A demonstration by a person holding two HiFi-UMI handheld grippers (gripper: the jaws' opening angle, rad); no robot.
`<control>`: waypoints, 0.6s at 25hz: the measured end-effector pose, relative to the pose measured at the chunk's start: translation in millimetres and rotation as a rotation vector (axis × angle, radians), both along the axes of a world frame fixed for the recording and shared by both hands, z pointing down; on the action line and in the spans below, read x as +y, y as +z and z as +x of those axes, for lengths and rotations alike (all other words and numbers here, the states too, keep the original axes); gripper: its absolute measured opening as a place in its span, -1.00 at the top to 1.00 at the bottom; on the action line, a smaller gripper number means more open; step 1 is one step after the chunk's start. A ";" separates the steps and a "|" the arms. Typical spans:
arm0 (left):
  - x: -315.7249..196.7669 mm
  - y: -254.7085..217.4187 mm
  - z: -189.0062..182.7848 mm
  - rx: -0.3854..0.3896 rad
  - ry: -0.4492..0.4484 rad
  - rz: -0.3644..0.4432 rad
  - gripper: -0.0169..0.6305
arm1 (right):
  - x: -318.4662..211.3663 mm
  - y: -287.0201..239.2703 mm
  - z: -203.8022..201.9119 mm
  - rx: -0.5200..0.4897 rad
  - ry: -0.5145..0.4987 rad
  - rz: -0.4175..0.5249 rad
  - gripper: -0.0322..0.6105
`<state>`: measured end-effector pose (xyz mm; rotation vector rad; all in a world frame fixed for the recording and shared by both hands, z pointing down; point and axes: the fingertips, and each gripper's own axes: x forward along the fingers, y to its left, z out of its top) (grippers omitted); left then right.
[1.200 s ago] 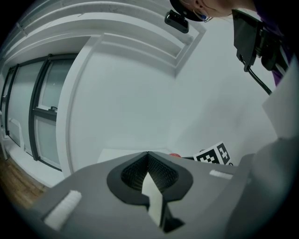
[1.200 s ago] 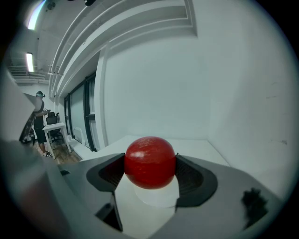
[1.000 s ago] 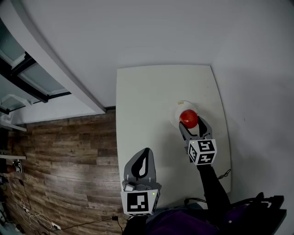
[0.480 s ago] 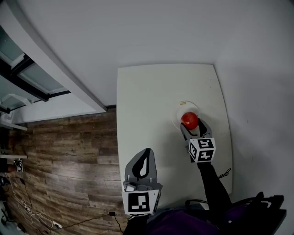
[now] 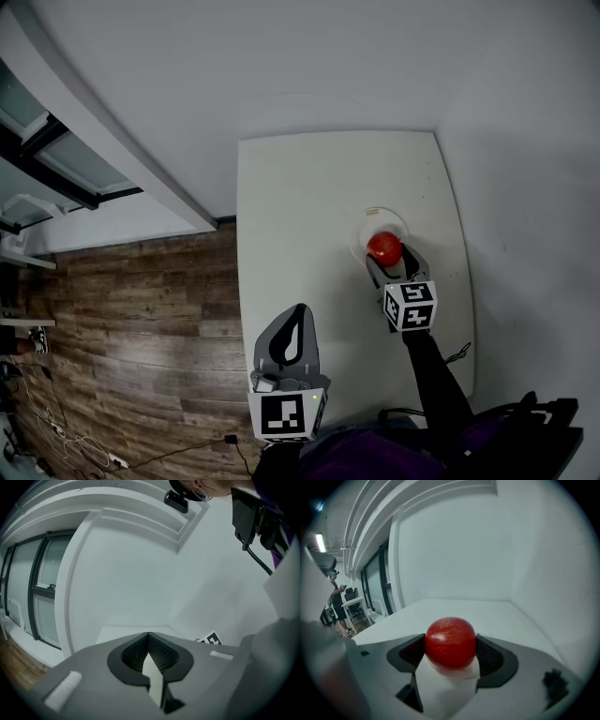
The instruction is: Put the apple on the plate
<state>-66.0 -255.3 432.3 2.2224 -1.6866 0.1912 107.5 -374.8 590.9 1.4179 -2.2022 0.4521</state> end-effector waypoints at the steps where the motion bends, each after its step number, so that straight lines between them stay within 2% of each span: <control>1: 0.2 -0.2 -0.2 0.000 0.000 0.002 0.93 | -0.3 0.2 0.0 -0.003 0.000 0.000 -0.19; 8: 3.1 -9.4 -3.6 -0.001 -0.003 0.016 0.93 | -2.2 -7.3 -0.8 -0.029 -0.012 -0.009 -0.19; 15: 7.2 -21.3 -5.3 -0.001 -0.015 0.047 0.93 | -1.7 -62.0 -2.3 -0.053 -0.052 0.103 -0.19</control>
